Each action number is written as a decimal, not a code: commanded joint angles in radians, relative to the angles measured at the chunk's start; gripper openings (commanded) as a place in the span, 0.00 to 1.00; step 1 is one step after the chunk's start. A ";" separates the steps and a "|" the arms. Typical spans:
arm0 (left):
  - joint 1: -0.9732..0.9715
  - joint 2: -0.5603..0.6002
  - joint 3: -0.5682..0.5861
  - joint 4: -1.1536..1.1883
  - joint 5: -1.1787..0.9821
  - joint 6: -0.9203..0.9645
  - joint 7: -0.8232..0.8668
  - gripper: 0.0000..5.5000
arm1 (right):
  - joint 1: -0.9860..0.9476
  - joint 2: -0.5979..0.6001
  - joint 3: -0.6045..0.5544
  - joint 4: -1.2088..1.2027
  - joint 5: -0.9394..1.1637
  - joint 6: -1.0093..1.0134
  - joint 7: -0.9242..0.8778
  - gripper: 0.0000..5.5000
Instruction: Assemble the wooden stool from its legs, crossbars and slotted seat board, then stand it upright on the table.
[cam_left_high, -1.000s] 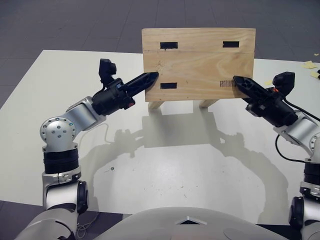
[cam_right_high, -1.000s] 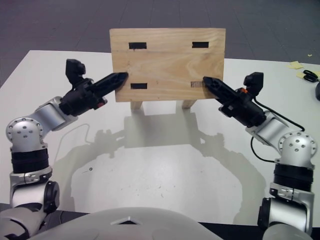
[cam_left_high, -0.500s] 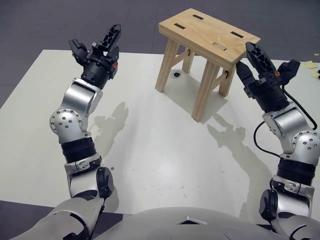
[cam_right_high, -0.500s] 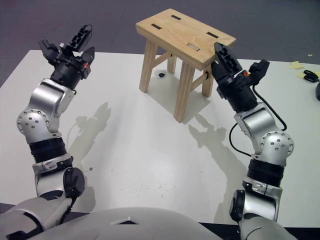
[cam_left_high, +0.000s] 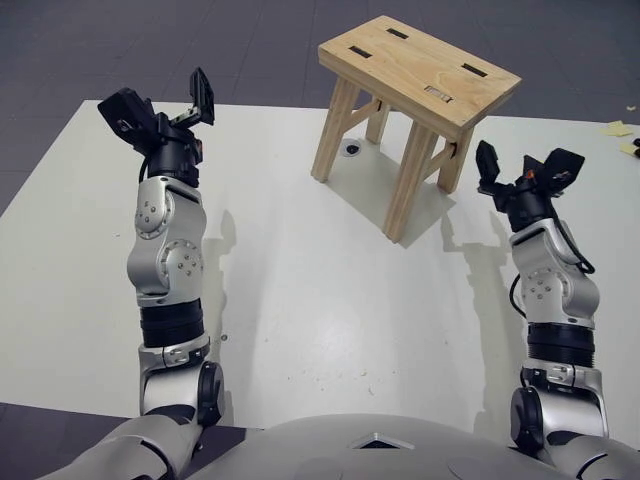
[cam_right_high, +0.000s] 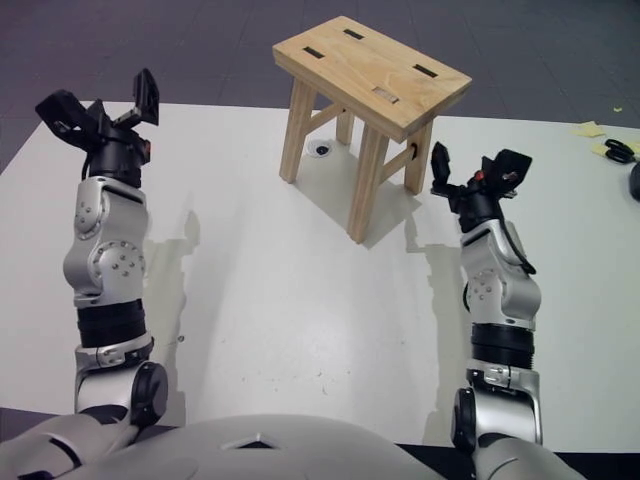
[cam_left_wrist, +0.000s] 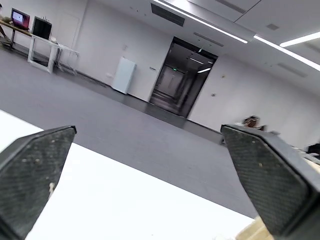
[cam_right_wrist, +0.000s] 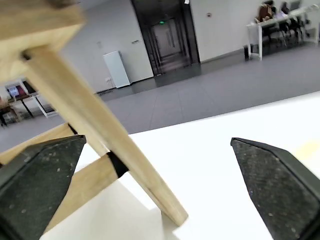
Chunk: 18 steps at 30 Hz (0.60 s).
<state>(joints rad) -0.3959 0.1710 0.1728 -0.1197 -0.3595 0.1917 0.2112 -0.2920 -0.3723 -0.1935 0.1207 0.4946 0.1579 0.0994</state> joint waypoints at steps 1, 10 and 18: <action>0.024 -0.005 -0.060 0.031 0.161 -0.051 0.020 0.98 | -0.037 0.041 0.011 0.096 -0.123 -0.098 -0.035 0.98; 0.042 -0.044 -0.054 0.127 0.138 -0.071 -0.128 0.98 | -0.013 0.150 -0.013 0.249 -0.254 -0.325 -0.085 0.98; -0.069 0.030 0.013 0.223 0.128 -0.079 -0.220 0.98 | 0.010 0.254 -0.019 0.288 -0.299 -0.419 -0.154 0.98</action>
<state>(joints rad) -0.4178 0.1753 0.1716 0.0867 -0.2307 0.1208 0.0182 -0.2943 -0.1423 -0.2113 0.4098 0.2113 -0.2425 -0.0422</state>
